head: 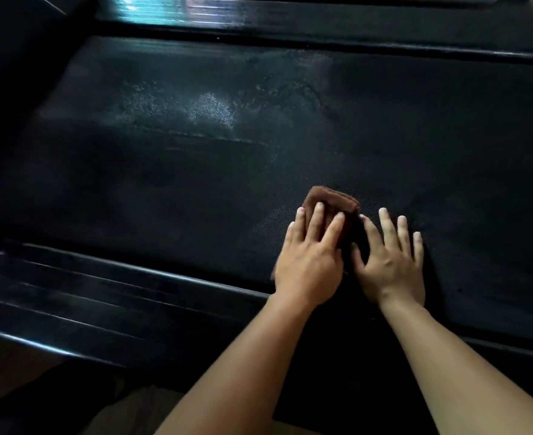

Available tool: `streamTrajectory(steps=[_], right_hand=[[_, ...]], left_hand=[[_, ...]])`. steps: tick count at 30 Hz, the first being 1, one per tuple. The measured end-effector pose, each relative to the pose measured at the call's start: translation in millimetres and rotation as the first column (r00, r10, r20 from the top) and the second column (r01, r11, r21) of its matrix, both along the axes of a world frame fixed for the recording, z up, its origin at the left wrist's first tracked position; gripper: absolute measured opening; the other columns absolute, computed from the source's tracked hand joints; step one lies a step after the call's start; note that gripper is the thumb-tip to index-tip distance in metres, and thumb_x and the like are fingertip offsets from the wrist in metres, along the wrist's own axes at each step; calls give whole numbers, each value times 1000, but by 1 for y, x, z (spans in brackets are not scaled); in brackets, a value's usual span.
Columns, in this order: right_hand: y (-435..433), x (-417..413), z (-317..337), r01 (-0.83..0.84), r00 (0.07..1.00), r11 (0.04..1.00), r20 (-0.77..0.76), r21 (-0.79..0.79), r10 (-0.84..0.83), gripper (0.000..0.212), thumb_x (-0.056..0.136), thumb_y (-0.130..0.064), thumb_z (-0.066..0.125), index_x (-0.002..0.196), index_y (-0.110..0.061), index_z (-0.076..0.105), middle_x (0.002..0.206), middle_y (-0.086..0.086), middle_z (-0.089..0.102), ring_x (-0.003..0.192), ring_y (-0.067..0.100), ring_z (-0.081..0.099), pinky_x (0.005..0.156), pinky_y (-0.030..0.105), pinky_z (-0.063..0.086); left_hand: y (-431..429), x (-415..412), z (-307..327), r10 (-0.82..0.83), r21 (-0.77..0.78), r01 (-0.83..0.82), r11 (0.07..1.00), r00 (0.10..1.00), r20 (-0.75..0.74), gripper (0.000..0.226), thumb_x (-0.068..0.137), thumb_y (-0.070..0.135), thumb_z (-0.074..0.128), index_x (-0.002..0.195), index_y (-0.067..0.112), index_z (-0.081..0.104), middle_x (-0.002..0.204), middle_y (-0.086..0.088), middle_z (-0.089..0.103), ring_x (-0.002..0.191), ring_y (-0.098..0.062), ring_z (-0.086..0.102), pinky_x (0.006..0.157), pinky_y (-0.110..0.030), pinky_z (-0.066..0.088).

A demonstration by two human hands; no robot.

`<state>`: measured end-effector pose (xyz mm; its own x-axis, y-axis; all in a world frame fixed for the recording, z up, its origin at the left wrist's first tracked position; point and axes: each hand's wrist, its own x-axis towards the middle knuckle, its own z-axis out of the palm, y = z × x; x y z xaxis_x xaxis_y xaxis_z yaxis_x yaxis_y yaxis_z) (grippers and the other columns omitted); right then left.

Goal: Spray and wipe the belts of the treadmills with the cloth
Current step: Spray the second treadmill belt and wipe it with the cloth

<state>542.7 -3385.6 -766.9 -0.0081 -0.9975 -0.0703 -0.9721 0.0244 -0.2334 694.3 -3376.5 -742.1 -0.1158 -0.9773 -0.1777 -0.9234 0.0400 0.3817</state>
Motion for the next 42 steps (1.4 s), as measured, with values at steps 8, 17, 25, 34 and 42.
streamTrajectory(steps=[8,17,25,34,42], right_hand=[[0,3,0,26,1000,999,10,-27,-26,64,88,-58,29,149,-38,34,165,-1,17,152,26,8,123,49,3],[1,4,-1,26,1000,999,-8,-41,-26,62,89,-58,28,148,-39,34,164,-1,19,152,26,9,123,49,4],[0,4,0,28,999,999,-20,-36,-28,61,90,-58,28,148,-40,33,164,-3,18,153,24,8,123,48,4],[-1,4,0,42,999,998,27,-41,-41,64,87,-57,31,148,-37,38,164,-3,21,152,23,10,123,47,3],[-1,4,1,35,999,999,24,-37,-34,62,89,-58,30,147,-38,37,164,-3,19,152,23,9,123,48,3]], left_hand=[[3,75,-8,83,-57,-84,995,996,-17,63,99,40,45,157,36,24,168,0,9,155,-33,5,124,-46,9],[-46,200,-5,451,-21,-451,892,892,6,63,102,35,48,159,33,21,169,-3,6,155,-30,-1,126,-41,4],[-121,81,-7,127,-60,-124,990,990,57,66,101,37,46,160,30,17,168,-10,7,154,-36,2,125,-42,5],[-15,54,-11,-24,-71,22,997,999,-31,62,100,41,43,158,39,20,169,1,8,155,-31,5,123,-45,9],[-40,181,-8,381,-42,-381,923,924,-14,60,100,36,49,156,32,28,168,-3,14,154,-32,8,124,-43,9]])
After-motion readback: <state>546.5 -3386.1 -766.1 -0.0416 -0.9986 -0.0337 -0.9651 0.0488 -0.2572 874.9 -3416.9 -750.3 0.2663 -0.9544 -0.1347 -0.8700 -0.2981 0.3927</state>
